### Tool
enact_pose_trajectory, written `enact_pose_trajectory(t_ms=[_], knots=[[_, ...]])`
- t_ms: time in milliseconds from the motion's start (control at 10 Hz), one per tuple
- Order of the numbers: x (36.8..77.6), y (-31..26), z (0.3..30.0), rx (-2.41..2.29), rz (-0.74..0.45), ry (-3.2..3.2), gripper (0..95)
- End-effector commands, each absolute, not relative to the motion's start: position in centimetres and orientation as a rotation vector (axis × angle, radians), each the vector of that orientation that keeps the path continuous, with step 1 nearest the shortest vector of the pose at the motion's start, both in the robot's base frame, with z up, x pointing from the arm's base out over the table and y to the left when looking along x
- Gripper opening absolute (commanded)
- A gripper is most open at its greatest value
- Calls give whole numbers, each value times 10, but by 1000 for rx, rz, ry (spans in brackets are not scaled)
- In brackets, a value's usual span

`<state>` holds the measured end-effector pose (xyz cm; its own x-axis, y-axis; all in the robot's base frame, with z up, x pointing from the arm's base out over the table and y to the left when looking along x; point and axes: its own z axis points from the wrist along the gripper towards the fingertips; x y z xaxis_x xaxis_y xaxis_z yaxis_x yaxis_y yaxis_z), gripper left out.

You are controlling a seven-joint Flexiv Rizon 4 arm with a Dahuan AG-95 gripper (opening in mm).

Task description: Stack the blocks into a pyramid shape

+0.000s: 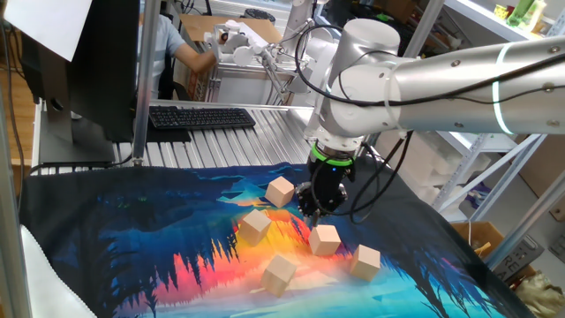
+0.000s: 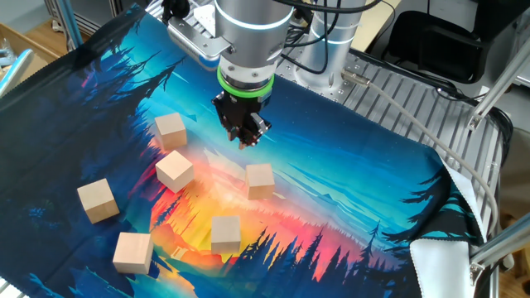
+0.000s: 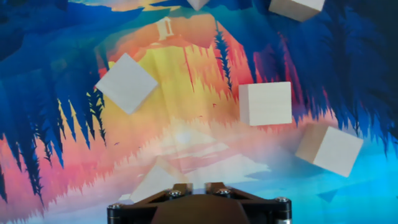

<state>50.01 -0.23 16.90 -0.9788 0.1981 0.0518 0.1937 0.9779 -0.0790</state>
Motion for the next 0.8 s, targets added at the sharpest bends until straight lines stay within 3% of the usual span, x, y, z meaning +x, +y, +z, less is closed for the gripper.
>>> enact_pose_trajectory(t_ms=[100,700,800], knots=[[504,-7,167,-229,92,-3077,0],[522,-30,160,-244,82,-3083,0],[528,-34,159,-266,88,-3087,190]])
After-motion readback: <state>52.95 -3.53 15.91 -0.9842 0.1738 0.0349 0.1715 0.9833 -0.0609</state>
